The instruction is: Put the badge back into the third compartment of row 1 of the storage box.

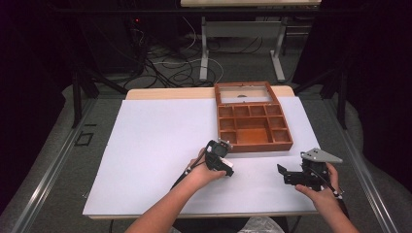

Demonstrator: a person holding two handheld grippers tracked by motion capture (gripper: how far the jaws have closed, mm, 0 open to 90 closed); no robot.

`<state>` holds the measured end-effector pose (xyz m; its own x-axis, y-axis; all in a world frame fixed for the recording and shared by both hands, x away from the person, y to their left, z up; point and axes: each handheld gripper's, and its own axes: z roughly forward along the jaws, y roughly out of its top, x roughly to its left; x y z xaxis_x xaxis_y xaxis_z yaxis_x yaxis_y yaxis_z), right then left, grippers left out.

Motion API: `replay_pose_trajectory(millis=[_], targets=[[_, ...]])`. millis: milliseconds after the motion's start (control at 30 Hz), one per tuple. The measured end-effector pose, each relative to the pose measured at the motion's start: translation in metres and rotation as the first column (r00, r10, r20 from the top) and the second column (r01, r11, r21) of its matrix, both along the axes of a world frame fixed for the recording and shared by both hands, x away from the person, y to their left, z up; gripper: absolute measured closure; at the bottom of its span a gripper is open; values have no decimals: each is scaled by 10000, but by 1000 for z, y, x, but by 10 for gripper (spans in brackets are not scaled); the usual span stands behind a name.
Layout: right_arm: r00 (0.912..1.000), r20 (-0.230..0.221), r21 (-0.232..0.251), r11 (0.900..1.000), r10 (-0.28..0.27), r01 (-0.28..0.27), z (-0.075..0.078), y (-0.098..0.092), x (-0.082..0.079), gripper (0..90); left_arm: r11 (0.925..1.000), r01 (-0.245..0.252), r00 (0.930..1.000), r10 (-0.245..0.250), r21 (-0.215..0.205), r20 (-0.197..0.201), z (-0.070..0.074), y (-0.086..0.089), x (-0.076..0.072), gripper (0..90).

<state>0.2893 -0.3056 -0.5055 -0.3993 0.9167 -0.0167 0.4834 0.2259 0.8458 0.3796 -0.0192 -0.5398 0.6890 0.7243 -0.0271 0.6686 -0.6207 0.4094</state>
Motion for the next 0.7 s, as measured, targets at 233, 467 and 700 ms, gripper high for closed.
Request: replay_pose_trajectory(millis=[233,467,700], targets=[[10000,-44,-2,10000,7,-7,-1,1,0,45,10000,83,9999,-83,-30,-100,2,-2,-2,299],[9999,-68,-35,9999,95,-95,-1,0,0,51,9998,204,9996,-204,24,-179,4,-3,-2,332],[9999,-68,-108,9999,82,-82,-1,1,0,55,9997,230,9995,-230,-33,-205,5,-2,-2,334]])
